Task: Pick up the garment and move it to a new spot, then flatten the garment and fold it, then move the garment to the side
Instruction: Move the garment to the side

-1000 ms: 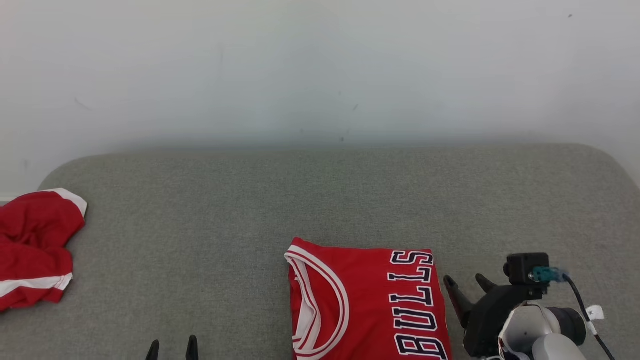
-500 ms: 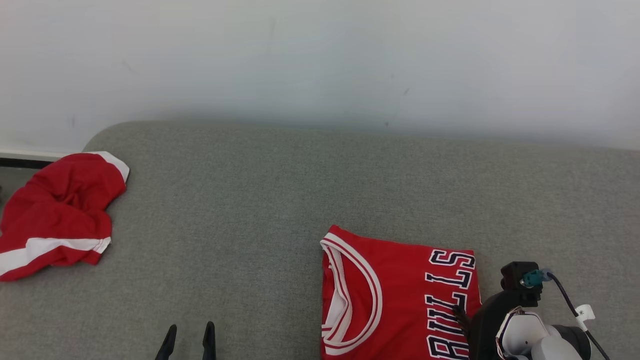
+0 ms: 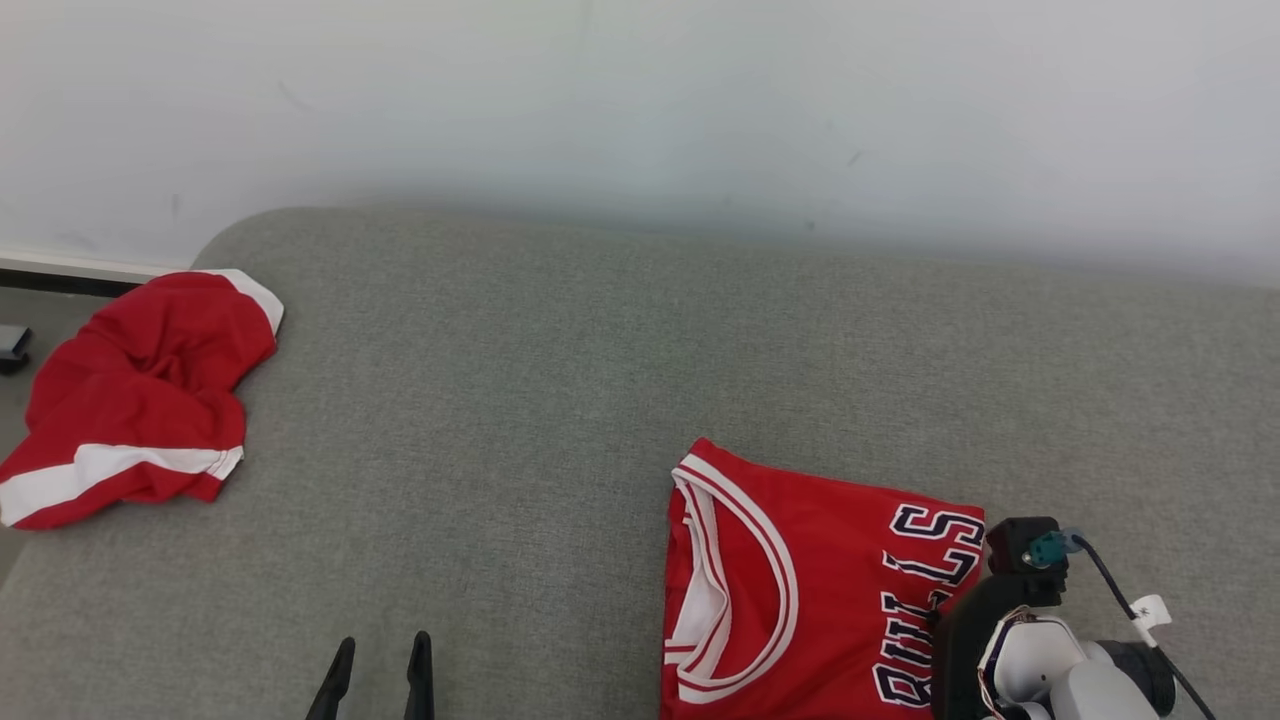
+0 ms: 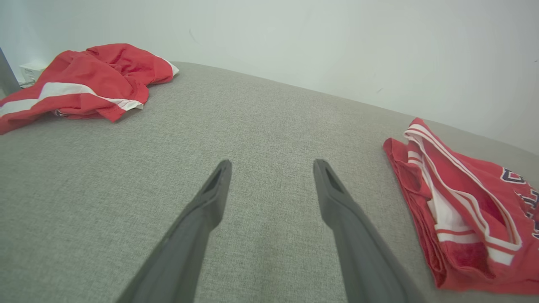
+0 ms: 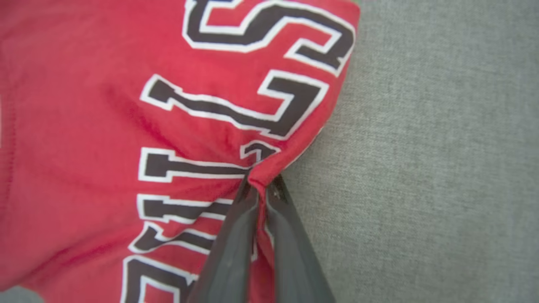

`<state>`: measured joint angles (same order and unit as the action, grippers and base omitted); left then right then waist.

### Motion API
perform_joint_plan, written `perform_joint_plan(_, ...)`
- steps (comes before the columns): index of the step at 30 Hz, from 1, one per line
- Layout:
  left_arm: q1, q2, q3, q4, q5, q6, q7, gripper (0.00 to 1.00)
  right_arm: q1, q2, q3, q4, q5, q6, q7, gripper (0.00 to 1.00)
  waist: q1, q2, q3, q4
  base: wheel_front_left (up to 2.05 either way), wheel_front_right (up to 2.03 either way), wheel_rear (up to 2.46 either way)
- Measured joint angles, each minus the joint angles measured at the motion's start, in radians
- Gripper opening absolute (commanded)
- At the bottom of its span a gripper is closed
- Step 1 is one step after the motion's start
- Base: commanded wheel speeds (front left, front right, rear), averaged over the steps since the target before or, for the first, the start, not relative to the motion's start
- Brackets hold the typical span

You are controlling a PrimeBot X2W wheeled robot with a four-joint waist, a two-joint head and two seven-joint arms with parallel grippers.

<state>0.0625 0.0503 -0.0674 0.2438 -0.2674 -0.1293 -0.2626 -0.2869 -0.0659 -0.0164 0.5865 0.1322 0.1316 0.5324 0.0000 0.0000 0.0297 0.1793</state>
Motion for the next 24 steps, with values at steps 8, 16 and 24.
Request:
perform_joint_plan(8,0.008,0.0,0.013,-0.032,-0.005,0.0,0.0,1.0,-0.011,-0.085,0.117,-0.042,0.008,0.001,0.013,0.0,0.0001,0.0001,-0.003,-0.049,0.0,0.0,0.0)
perform_joint_plan(16,0.007,0.0,0.029,-0.075,0.004,0.0,0.0,1.0,-0.094,-0.213,0.273,-0.095,0.05,0.001,0.031,0.0,0.0001,0.0001,0.013,-0.122,0.0,0.0,0.0)
perform_joint_plan(24,-0.059,0.018,0.013,-0.152,0.045,-0.001,0.0,1.0,-0.254,-0.35,0.4,-0.122,0.106,0.001,0.023,0.0,0.0002,0.0001,0.084,-0.215,0.0,0.0,0.0)
